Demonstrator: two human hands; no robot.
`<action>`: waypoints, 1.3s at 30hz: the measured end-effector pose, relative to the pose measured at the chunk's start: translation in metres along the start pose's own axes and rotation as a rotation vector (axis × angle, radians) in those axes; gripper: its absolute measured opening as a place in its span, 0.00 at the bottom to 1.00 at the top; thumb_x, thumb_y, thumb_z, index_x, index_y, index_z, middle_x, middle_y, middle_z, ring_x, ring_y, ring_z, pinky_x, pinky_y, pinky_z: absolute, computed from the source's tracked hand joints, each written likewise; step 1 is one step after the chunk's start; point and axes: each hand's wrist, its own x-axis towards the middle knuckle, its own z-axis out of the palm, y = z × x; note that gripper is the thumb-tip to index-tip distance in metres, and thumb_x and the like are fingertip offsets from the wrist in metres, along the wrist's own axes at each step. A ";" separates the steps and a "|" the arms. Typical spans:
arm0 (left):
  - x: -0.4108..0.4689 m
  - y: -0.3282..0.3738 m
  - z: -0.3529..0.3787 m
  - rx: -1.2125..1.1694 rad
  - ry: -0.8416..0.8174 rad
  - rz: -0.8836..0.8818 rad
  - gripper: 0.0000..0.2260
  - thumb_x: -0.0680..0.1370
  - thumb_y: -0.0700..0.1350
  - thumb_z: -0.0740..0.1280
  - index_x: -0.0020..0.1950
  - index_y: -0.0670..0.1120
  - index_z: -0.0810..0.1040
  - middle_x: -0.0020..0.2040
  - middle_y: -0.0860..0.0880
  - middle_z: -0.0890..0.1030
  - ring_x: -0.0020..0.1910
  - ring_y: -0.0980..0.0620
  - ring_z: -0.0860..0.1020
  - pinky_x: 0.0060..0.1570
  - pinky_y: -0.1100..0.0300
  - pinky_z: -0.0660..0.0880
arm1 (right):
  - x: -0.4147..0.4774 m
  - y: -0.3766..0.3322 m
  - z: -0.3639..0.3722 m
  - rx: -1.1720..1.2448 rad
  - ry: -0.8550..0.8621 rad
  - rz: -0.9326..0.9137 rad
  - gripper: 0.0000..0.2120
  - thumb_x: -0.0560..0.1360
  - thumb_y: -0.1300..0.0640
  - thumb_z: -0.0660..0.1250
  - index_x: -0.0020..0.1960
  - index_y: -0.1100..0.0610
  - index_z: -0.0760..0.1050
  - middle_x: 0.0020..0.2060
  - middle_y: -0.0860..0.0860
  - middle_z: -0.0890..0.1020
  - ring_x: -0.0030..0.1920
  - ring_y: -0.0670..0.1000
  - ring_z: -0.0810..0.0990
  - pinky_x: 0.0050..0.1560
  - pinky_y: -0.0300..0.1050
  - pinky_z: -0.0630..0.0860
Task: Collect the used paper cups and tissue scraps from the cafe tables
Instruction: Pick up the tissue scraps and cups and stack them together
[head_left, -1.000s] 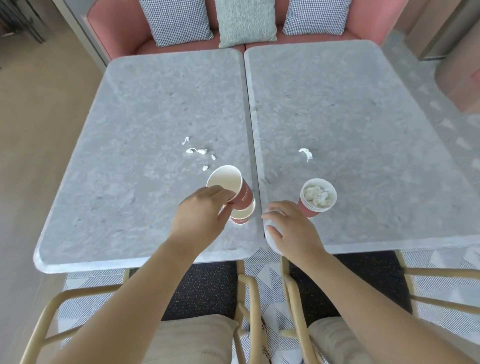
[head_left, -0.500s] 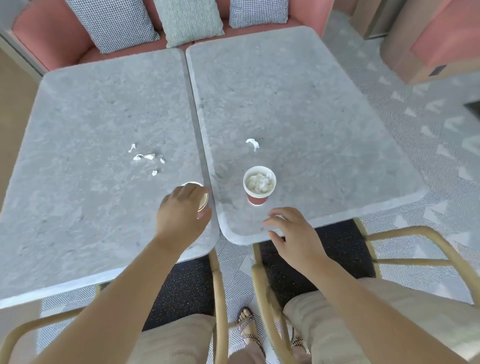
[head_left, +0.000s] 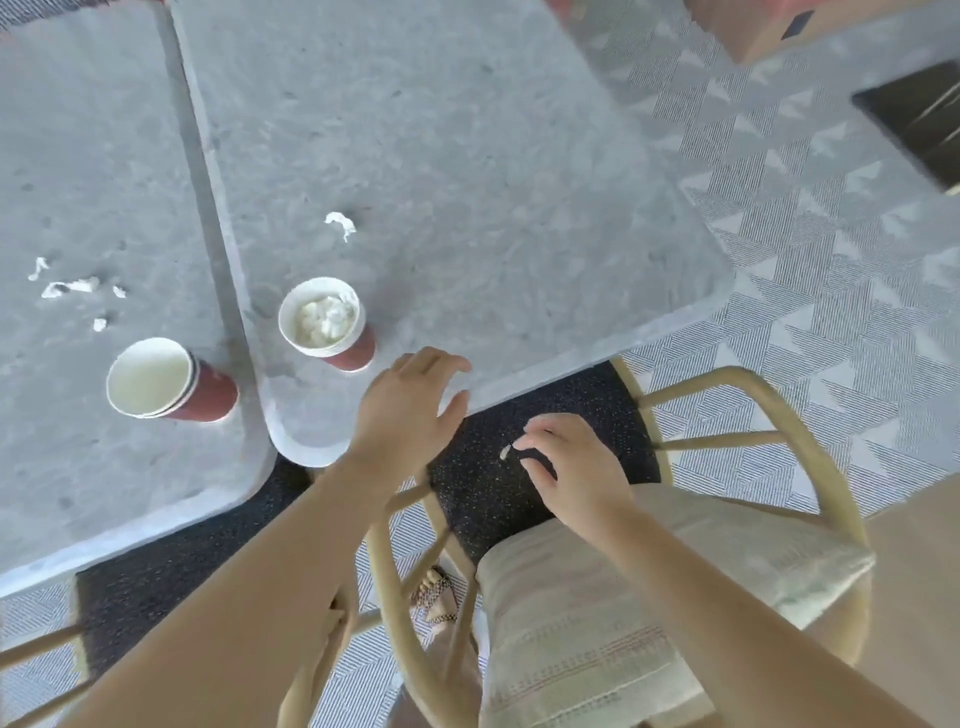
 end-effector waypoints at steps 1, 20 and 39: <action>0.010 -0.001 0.010 0.007 0.005 -0.006 0.12 0.75 0.46 0.66 0.58 0.48 0.76 0.55 0.49 0.78 0.52 0.46 0.77 0.45 0.53 0.74 | 0.000 0.011 0.008 -0.005 -0.026 0.001 0.08 0.74 0.58 0.65 0.53 0.54 0.77 0.55 0.48 0.77 0.59 0.49 0.72 0.43 0.47 0.79; 0.109 -0.032 0.090 0.124 0.156 0.003 0.25 0.74 0.62 0.55 0.70 0.56 0.64 0.71 0.54 0.64 0.70 0.52 0.60 0.65 0.56 0.53 | 0.055 0.174 0.203 -0.203 -0.425 -0.152 0.15 0.78 0.56 0.59 0.65 0.55 0.67 0.66 0.51 0.66 0.63 0.53 0.66 0.53 0.49 0.74; 0.091 -0.017 0.080 0.084 0.112 -0.054 0.22 0.78 0.54 0.57 0.71 0.51 0.64 0.73 0.50 0.63 0.72 0.49 0.60 0.70 0.53 0.53 | 0.031 0.145 0.134 -0.152 -0.362 -0.073 0.05 0.75 0.66 0.60 0.48 0.58 0.72 0.51 0.52 0.71 0.48 0.50 0.71 0.45 0.42 0.72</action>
